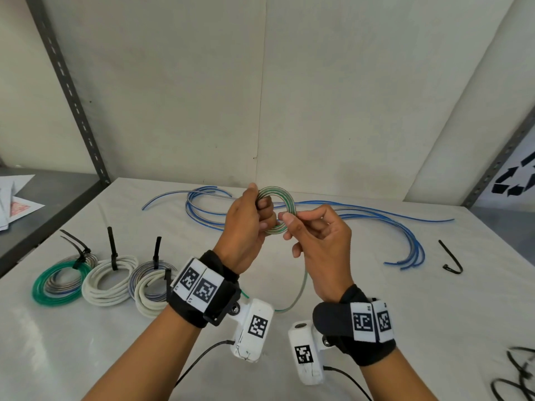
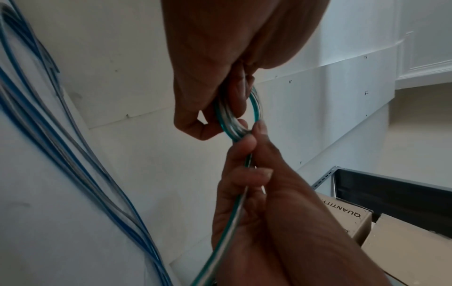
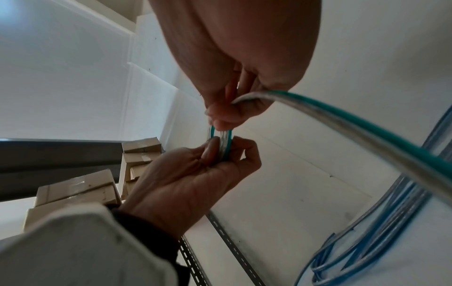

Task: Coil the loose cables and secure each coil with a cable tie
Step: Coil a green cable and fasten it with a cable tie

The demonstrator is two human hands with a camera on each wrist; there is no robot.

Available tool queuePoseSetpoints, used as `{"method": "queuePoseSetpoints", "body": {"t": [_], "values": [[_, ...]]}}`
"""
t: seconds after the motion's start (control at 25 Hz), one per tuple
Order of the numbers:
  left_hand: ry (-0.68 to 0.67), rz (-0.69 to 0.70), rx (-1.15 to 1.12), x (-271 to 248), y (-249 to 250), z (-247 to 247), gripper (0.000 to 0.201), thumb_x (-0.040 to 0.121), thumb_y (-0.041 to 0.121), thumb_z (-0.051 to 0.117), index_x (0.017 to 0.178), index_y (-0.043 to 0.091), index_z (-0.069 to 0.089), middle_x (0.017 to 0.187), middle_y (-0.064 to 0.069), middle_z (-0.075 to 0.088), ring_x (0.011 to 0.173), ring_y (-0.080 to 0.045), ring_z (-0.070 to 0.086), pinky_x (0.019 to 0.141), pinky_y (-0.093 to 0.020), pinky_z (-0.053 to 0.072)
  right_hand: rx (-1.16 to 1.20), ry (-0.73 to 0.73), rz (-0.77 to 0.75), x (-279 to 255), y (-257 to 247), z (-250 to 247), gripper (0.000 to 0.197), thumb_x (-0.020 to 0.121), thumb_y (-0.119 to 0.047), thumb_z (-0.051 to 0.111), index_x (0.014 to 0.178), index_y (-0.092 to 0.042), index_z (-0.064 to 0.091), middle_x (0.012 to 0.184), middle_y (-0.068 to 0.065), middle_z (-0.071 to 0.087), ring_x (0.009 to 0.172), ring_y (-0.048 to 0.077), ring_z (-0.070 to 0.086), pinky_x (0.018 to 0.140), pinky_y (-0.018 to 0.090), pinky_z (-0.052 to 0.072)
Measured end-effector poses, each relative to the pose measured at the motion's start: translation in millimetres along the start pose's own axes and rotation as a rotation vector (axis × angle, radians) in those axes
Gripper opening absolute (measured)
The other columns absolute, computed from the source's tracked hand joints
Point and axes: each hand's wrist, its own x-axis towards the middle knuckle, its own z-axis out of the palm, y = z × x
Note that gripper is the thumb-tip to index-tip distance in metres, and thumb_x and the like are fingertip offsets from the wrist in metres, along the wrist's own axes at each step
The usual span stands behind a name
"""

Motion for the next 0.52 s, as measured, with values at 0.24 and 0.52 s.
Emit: {"method": "queuePoseSetpoints", "body": {"t": [0.24, 0.52], "values": [[-0.132, -0.105, 0.221, 0, 5, -9, 0.053, 0.108, 0.035, 0.03, 0.071, 0.008, 0.056, 0.053, -0.004, 0.042, 0.052, -0.021, 0.047, 0.073, -0.036, 0.044, -0.085, -0.085, -0.046, 8, -5, -18, 0.018, 0.081, 0.0, 0.08, 0.079, 0.001, 0.061, 0.073, 0.015, 0.071, 0.056, 0.022, 0.061, 0.045, 0.028, 0.047], [-0.28, -0.048, 0.86, -9, 1, -12, 0.047, 0.106, 0.03, 0.042, 0.061, 0.016, 0.046, 0.055, 0.005, 0.04, 0.049, -0.012, 0.042, 0.068, -0.032, 0.042, -0.414, -0.374, -0.022, 12, -12, -42, 0.013, 0.083, -0.009, 0.08, 0.078, -0.012, 0.068, 0.073, 0.008, 0.072, 0.055, 0.017, 0.062, 0.047, 0.028, 0.047]]}}
